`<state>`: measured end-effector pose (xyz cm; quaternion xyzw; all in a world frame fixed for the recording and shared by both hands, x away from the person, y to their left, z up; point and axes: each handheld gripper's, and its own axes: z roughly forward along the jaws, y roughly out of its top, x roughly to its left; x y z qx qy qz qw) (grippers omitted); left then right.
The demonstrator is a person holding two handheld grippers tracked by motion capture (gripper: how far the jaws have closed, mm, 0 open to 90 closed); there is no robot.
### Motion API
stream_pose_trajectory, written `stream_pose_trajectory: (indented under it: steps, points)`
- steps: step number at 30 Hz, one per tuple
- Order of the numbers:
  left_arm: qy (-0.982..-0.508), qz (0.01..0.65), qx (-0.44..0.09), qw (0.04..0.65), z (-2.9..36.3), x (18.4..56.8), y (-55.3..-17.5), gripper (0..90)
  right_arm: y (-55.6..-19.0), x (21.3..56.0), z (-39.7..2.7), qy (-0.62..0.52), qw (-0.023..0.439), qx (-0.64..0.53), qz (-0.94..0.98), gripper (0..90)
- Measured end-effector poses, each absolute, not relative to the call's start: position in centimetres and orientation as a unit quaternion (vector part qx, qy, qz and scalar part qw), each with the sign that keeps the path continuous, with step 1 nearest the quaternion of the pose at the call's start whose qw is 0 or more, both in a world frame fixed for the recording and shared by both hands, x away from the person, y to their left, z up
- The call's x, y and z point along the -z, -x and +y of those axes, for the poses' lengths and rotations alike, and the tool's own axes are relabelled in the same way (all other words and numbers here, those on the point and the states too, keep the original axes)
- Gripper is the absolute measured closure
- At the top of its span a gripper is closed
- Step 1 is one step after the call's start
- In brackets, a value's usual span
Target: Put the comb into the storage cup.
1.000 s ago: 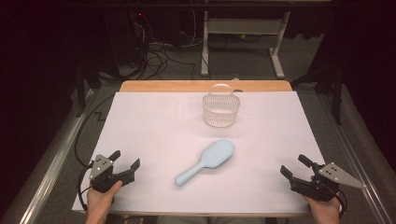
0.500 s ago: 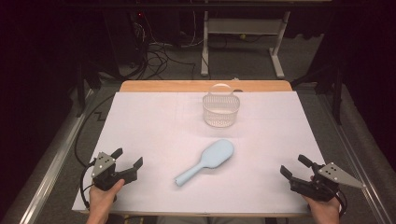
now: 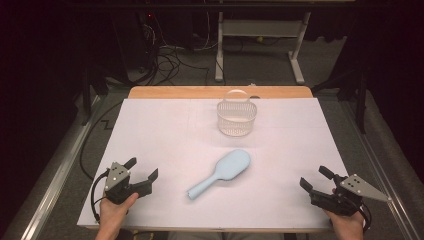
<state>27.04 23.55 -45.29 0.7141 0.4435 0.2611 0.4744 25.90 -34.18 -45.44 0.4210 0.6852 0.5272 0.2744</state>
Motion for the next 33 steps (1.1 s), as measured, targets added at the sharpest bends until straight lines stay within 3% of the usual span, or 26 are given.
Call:
stream_pose_trajectory:
  steps: [33]
  points:
    - [-0.732, 0.417, -0.265, 0.469, 20.2, 45.4, -27.8, 18.7, -25.8, 45.4, -34.1, -0.414, 0.281, -0.525, 0.688, 19.2]
